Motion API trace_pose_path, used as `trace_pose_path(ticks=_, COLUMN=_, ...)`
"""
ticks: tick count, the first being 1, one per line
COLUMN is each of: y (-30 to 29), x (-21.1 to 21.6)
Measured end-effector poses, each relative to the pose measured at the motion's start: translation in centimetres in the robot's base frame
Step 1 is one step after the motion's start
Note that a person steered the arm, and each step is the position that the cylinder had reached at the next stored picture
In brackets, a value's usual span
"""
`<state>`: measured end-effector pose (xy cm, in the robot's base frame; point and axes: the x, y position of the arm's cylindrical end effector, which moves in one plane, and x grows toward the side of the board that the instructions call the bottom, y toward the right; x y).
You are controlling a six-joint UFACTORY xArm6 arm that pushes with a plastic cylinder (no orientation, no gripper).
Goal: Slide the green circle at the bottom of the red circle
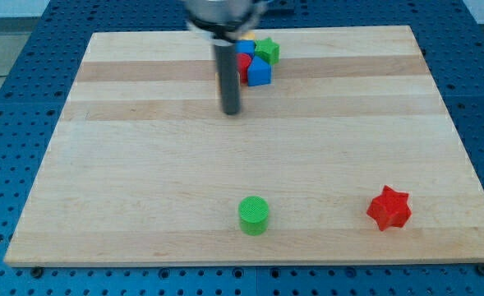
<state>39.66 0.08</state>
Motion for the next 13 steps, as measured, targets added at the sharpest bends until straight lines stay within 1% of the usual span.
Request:
trace_pose_path(ticks=1, y=10.3, x=1.2)
trace_pose_path(ticks=2, y=15.9, x=6.0)
trace_pose_path(ticks=3, y=13.0, x=15.2)
trace_pose_path(ticks=4, y=6.4, x=21.2)
trace_pose_path(ticks=5, y=4.4, x=22.1)
trace_pose_path(ticks=6, y=3.6, x=21.0)
trace_pose_path(ticks=7, y=0.1, x=20.7)
trace_pose_path(ticks=8, y=1.0, x=20.1)
trace_pose_path(ticks=9, y=2.7, x=17.0)
trace_pose_path(ticks=10, y=-0.8, x=15.9)
trace_pose_path(ticks=11, y=-3.0, x=18.8)
trace_pose_path(ticks=12, y=-3.5, x=21.1)
trace_pose_path(ticks=13, y=-7.7, x=19.1)
